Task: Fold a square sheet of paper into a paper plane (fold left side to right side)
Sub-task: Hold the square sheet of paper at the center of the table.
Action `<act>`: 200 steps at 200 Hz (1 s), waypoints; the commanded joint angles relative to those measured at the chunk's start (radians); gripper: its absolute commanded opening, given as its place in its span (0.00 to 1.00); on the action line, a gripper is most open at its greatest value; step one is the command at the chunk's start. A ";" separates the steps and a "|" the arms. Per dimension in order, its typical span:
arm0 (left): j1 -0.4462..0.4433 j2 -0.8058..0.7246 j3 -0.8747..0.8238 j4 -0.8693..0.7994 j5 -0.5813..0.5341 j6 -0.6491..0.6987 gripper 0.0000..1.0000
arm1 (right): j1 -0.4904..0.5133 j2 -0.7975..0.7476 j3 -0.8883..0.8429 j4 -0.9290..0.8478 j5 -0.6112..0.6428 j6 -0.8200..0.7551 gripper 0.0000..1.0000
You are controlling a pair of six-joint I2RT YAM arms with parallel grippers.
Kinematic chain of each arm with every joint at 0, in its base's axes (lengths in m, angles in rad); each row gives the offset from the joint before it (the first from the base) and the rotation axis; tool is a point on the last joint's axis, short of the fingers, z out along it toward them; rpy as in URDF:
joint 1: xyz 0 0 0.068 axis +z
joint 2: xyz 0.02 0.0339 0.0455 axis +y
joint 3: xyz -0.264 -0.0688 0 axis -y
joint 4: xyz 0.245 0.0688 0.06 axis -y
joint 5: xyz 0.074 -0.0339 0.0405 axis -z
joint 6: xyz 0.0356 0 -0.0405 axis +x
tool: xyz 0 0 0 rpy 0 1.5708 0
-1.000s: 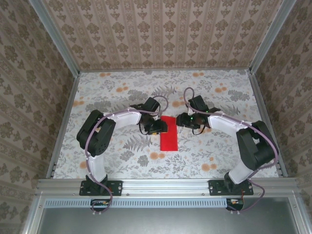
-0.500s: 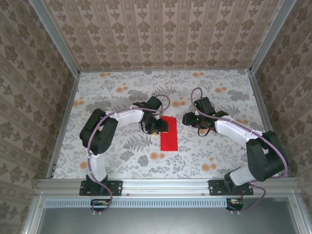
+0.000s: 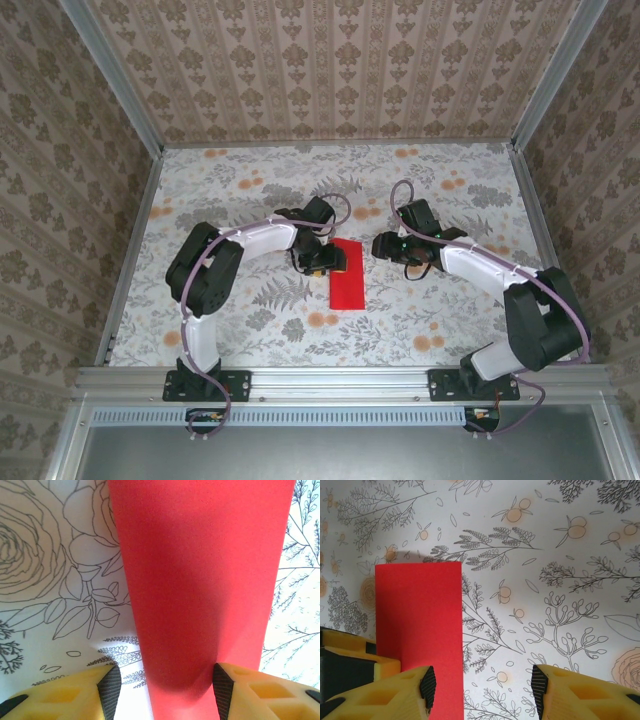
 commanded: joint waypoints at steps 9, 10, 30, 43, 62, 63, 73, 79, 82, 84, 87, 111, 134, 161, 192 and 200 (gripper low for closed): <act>-0.023 0.067 -0.007 -0.011 -0.013 0.017 0.56 | -0.001 0.023 -0.014 0.015 -0.057 0.004 0.54; -0.023 0.067 -0.007 -0.011 -0.013 0.017 0.56 | -0.001 0.025 -0.014 0.016 -0.062 0.004 0.54; -0.023 0.067 -0.004 -0.013 -0.014 0.016 0.56 | 0.003 0.049 -0.011 0.033 -0.108 0.008 0.49; -0.022 0.067 -0.005 -0.016 -0.016 0.017 0.56 | 0.010 0.066 -0.006 0.042 -0.130 0.013 0.44; -0.023 0.065 -0.005 -0.017 -0.020 0.016 0.56 | 0.022 0.092 -0.004 0.069 -0.172 0.027 0.35; -0.022 0.065 -0.005 -0.017 -0.020 0.016 0.56 | 0.022 0.094 -0.004 0.072 -0.175 0.028 0.34; -0.023 0.065 -0.005 -0.020 -0.021 0.016 0.56 | 0.026 0.110 -0.002 0.091 -0.204 0.039 0.28; -0.022 0.065 -0.004 -0.021 -0.022 0.016 0.56 | 0.028 0.119 -0.002 0.098 -0.217 0.045 0.25; -0.022 0.065 -0.005 -0.020 -0.023 0.016 0.56 | 0.030 0.127 -0.001 0.104 -0.225 0.049 0.23; -0.023 0.065 -0.005 -0.020 -0.023 0.016 0.56 | 0.030 0.132 0.000 0.106 -0.231 0.051 0.22; -0.023 0.065 -0.005 -0.020 -0.023 0.016 0.56 | 0.032 0.138 0.002 0.109 -0.237 0.052 0.20; -0.022 0.067 -0.002 -0.023 -0.022 0.017 0.56 | 0.046 0.177 0.018 0.115 -0.266 0.064 0.14; -0.022 0.066 -0.002 -0.026 -0.024 0.014 0.56 | 0.052 0.189 0.021 0.110 -0.248 0.074 0.14; -0.022 0.071 -0.003 -0.029 -0.026 0.013 0.56 | 0.052 0.157 0.004 0.108 -0.196 0.085 0.14; -0.022 0.076 0.001 -0.034 -0.027 0.011 0.56 | 0.052 0.125 0.001 0.090 -0.161 0.071 0.14; -0.022 0.077 0.002 -0.034 -0.026 0.011 0.56 | 0.052 0.128 0.006 0.085 -0.166 0.064 0.15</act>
